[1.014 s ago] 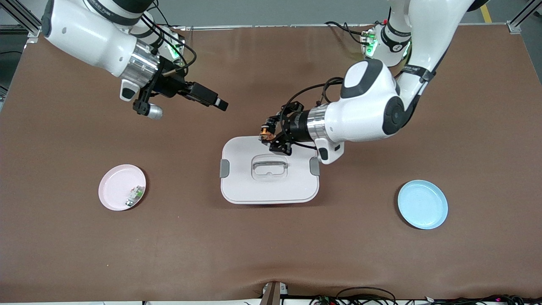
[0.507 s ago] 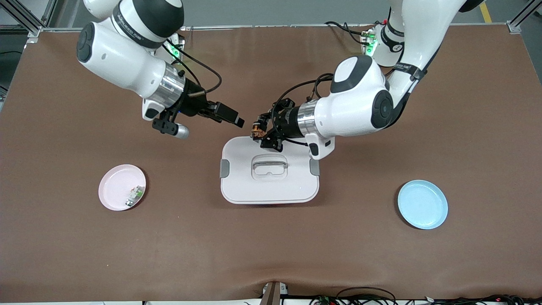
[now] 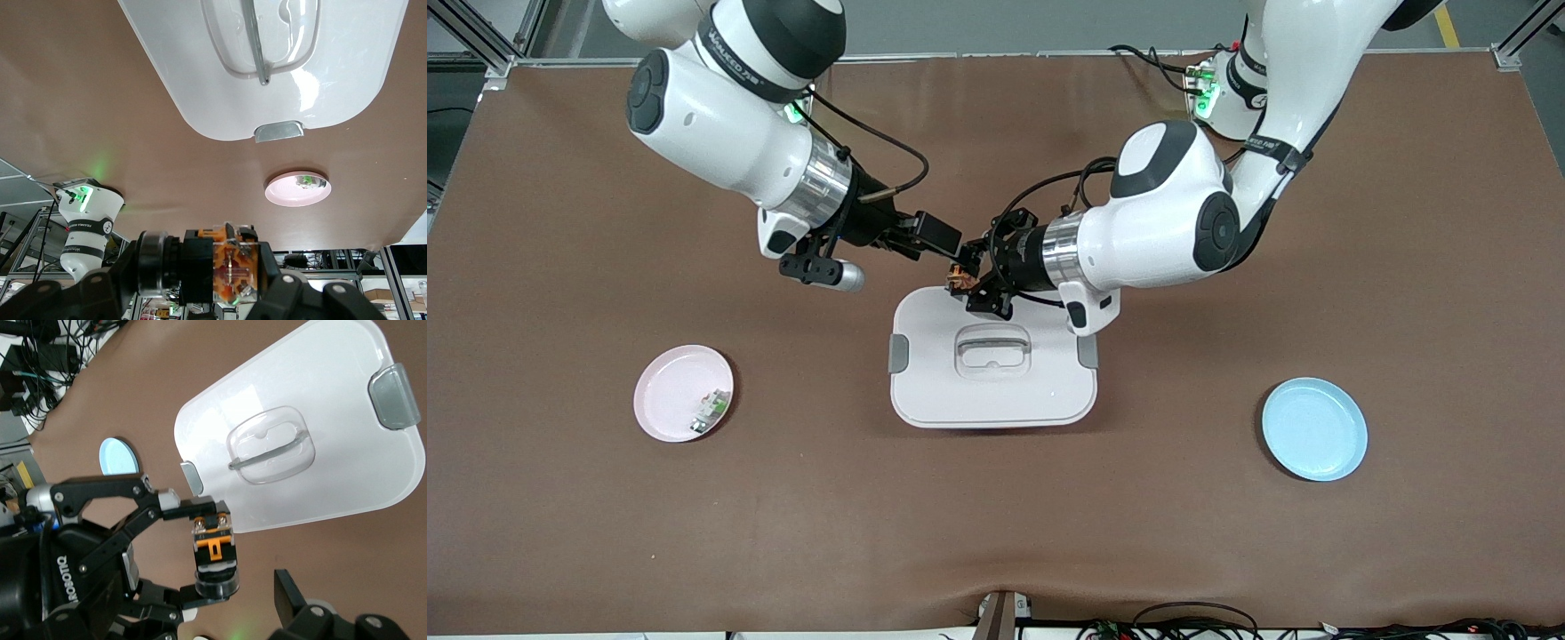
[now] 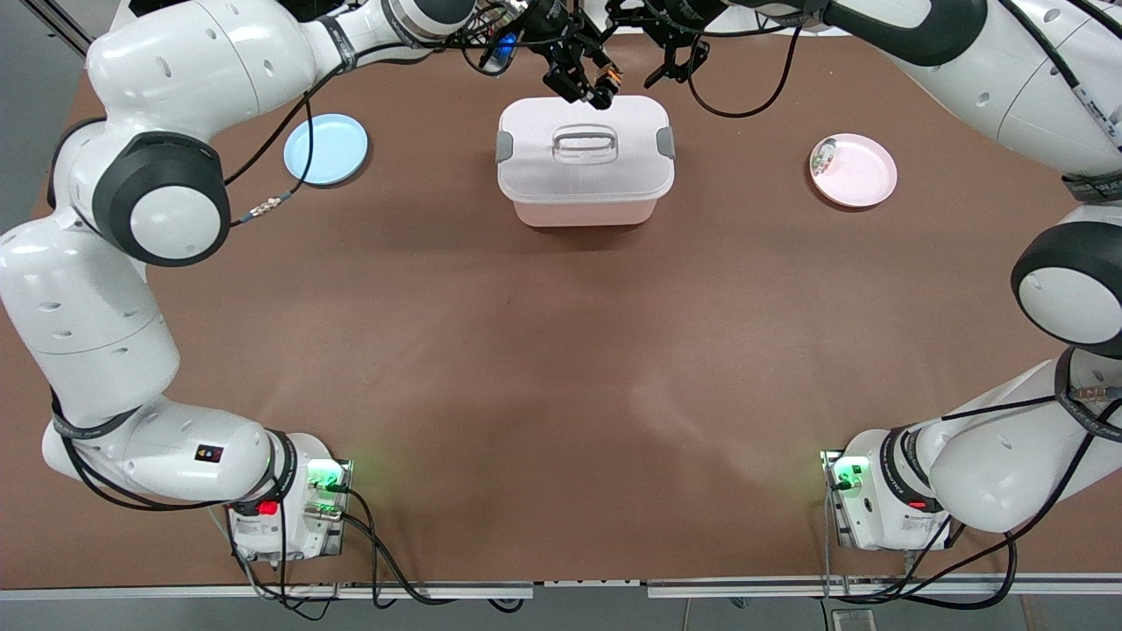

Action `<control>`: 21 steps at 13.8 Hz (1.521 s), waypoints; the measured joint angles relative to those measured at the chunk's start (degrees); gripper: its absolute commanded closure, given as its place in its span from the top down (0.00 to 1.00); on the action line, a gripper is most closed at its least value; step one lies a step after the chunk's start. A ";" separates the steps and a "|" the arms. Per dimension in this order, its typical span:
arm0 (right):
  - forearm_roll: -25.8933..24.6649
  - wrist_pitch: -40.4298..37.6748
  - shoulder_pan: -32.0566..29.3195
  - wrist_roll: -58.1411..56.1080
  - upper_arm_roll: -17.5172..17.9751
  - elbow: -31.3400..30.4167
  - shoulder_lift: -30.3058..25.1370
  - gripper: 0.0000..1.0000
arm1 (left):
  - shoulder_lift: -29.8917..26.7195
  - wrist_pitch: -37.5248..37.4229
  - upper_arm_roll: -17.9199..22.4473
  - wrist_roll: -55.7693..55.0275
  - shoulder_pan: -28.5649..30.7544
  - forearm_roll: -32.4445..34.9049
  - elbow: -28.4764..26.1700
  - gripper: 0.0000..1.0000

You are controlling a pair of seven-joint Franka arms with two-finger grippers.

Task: Transfer orange switch to right arm and place
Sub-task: 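Bring the right gripper to the switch held by the left gripper, then close the right gripper on the switch and open the left gripper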

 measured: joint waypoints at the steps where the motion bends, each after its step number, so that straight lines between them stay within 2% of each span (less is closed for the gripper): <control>1: -0.07 -0.56 0.27 -0.91 0.01 0.00 0.05 1.00 | 0.13 0.18 0.00 0.00 -0.02 0.00 0.00 0.00; 6: -2.20 -1.08 0.89 -9.06 -0.04 -0.70 0.73 1.00 | 0.16 0.76 0.00 0.00 -0.19 0.00 0.13 0.00; 12: -2.22 1.52 0.73 -10.40 -0.60 -1.57 1.47 1.00 | 0.18 0.77 0.00 0.00 -0.20 0.00 0.14 0.00; 17: 1.16 4.77 0.68 -10.34 -0.62 -1.66 3.32 1.00 | 0.18 0.77 0.00 0.00 -0.22 0.00 0.15 0.00; 21: 2.00 5.41 0.94 -10.32 -0.50 -1.66 3.81 1.00 | 0.19 0.77 0.00 0.00 -0.22 0.00 0.15 0.00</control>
